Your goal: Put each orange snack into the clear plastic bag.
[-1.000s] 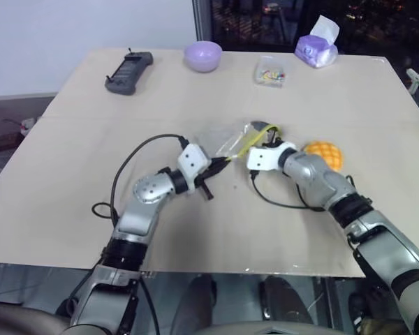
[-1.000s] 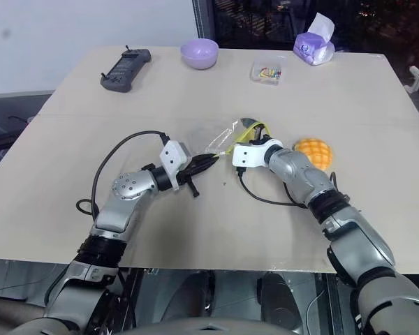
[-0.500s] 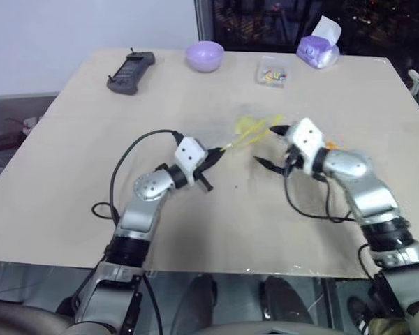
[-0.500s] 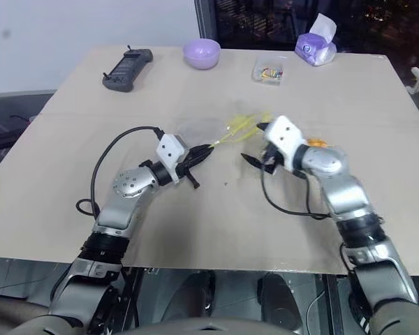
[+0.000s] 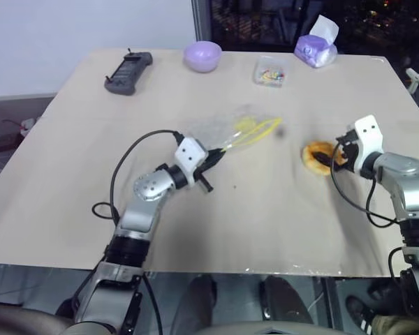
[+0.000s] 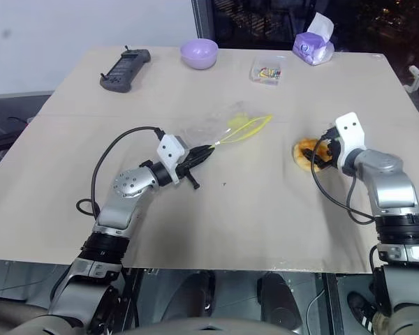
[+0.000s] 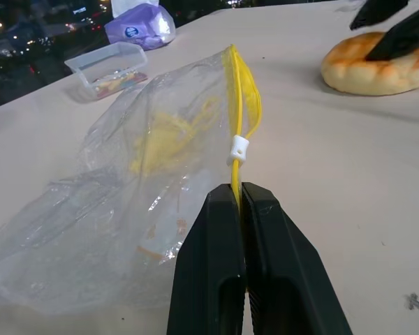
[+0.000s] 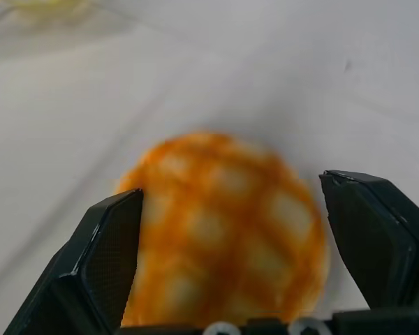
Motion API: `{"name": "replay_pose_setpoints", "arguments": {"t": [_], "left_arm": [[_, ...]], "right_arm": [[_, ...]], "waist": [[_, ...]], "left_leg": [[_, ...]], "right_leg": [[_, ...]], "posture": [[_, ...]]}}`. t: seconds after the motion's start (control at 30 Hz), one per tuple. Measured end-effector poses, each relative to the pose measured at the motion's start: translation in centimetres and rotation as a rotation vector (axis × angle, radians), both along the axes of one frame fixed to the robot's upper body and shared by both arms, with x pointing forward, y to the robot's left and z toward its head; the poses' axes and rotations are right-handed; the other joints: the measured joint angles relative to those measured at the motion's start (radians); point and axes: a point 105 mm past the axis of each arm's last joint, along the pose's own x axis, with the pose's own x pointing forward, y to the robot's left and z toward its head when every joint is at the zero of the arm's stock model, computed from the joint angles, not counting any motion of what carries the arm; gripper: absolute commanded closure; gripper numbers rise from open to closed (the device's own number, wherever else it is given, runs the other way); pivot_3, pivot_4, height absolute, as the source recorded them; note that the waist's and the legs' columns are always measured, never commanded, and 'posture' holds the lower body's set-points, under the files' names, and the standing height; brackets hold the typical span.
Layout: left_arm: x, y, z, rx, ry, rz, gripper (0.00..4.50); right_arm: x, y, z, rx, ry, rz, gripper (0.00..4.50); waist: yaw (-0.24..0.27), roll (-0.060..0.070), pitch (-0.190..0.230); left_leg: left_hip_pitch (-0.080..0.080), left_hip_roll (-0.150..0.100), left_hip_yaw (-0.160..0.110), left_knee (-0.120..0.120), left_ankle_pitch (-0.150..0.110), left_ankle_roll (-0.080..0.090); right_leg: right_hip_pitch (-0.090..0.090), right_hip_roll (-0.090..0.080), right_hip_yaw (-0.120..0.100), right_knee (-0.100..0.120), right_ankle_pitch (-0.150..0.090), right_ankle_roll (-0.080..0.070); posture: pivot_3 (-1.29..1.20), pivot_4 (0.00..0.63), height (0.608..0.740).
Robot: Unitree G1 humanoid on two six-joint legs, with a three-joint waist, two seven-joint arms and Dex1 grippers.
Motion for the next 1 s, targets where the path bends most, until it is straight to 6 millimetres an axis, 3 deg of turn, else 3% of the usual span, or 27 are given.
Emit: {"name": "replay_pose_setpoints", "arguments": {"t": [0.2, 0.23, 0.33, 0.57, 0.87, 1.0], "left_arm": [[-0.1, 0.1, -0.1, 0.008, 0.004, -0.005, 4.5], [-0.1, 0.1, -0.1, 0.008, 0.005, -0.005, 4.5], [-0.1, 0.1, -0.1, 0.008, 0.004, -0.006, 4.5], [-0.1, 0.1, -0.1, 0.008, 0.004, -0.006, 4.5], [-0.1, 0.1, -0.1, 0.009, 0.005, -0.009, 4.5], [-0.2, -0.2, -0.2, 0.011, 0.007, -0.018, 4.5]], "right_arm": [[-0.4, -0.1, -0.8, 0.169, 0.056, -0.024, 0.09], [-0.4, 0.0, -0.9, 0.2, 0.06, -0.028, 0.34], [-0.3, -0.3, -1.4, 0.245, 0.069, -0.044, 1.36], [-0.2, -0.3, -1.8, 0.224, 0.065, -0.046, 4.36], [0.0, 0.4, -1.4, 0.209, 0.053, -0.023, 4.46], [-0.6, 5.0, 0.0, 0.218, 0.055, 0.159, 4.46]], "waist": [[0.002, 0.0, 0.0], [0.002, 0.0, 0.0], [0.001, 0.0, 0.0], [0.0, 0.0, -0.001], [-0.002, 0.0, -0.001], [-0.009, 0.001, 0.0]], "left_leg": [[0.0, 0.0, 0.0, 0.0, 0.0, 0.0], [0.0, 0.0, 0.0, 0.0, 0.0, 0.0], [0.0, 0.0, 0.0, 0.0, 0.0, 0.0], [0.0, 0.0, 0.0, 0.0, 0.0, 0.0], [0.001, 0.0, 0.0, 0.0, 0.0, 0.0], [0.0, 0.001, 0.0, 0.0, 0.0, 0.0]], "right_leg": [[0.0, 0.0, 0.0, 0.0, 0.0, 0.0], [0.0, 0.0, 0.0, 0.0, 0.0, 0.0], [0.0, 0.0, 0.0, 0.0, 0.0, 0.0], [0.001, 0.0, 0.0, 0.0, 0.0, 0.0], [0.0, 0.0, 0.0, 0.0, 0.0, 0.0], [0.0, 0.001, 0.001, 0.001, 0.0, 0.0]], "posture": [[0.0, 0.15, 0.74], [0.0, 0.15, 0.74], [0.0, 0.15, 0.74], [0.0, 0.15, 0.74], [0.0, 0.15, 0.74], [0.0, 0.15, 0.74]]}}
